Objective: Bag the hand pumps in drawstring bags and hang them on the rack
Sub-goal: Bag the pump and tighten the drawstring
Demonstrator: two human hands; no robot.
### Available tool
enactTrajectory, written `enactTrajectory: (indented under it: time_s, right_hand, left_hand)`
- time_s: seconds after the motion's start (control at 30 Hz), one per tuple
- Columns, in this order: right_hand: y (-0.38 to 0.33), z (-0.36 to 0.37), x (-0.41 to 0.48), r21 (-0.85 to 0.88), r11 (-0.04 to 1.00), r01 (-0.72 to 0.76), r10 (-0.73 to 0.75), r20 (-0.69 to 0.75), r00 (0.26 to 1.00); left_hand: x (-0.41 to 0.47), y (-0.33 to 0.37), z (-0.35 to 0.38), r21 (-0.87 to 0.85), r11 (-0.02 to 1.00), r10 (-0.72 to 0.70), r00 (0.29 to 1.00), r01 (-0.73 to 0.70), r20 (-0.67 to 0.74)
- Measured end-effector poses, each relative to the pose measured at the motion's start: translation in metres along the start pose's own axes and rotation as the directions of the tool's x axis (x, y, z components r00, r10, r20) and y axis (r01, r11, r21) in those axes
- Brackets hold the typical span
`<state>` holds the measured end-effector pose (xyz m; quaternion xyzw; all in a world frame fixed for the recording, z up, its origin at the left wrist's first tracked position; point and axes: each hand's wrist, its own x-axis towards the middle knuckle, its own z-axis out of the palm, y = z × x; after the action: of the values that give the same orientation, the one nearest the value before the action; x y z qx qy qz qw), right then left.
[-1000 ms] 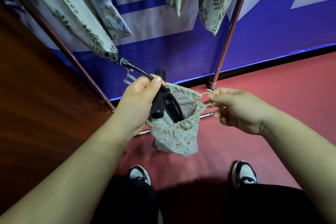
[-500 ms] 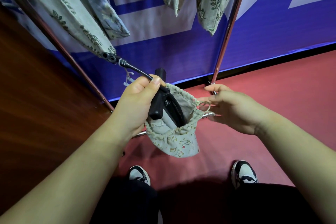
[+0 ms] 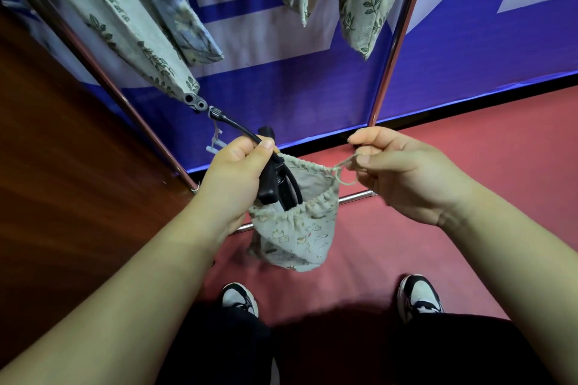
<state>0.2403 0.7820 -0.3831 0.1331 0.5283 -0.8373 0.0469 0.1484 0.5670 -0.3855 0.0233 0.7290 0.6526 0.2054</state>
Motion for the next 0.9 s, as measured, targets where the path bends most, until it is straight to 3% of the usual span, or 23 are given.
enactTrajectory:
  time_s: [0.27,0.4,0.53,0.67,0.77,0.83,0.9]
  right_hand:
    - [-0.003,0.0,0.0,-0.115,0.993,-0.029,0.023,-0.056,0.998]
    - [-0.003,0.0,-0.002,-0.175,0.984,0.029,-0.028,0.006,1.0]
    - [0.003,0.003,-0.003,-0.435,0.896,0.094,-0.079,0.052,0.995]
    - [0.007,0.008,-0.002,-0.594,0.788,0.161,-0.202,-0.002,0.979]
    - [0.0,0.013,-0.003,-0.383,0.897,0.219,-0.264,-0.068,0.962]
    - [-0.005,0.015,-0.004,-0.126,0.973,0.195,-0.208,-0.097,0.973]
    - [-0.008,0.016,-0.003,-0.008,0.989,0.149,-0.149,-0.123,0.981]
  left_hand:
    - [0.0,0.001,0.002,-0.033,0.999,-0.013,1.0,0.012,-0.012]
    - [0.0,0.003,0.002,-0.066,0.998,-0.026,0.999,0.024,-0.028]
    - [0.001,0.002,0.002,-0.078,0.996,-0.039,0.999,0.037,-0.03]
    - [0.001,0.001,0.003,-0.085,0.996,-0.04,0.999,0.038,-0.014]
    - [0.001,0.0,0.004,-0.07,0.997,-0.032,0.999,0.031,-0.013]
    - [0.001,-0.001,0.004,-0.065,0.997,-0.035,0.999,0.033,-0.02]
    - [0.002,-0.002,0.003,-0.065,0.997,-0.043,0.999,0.041,-0.025]
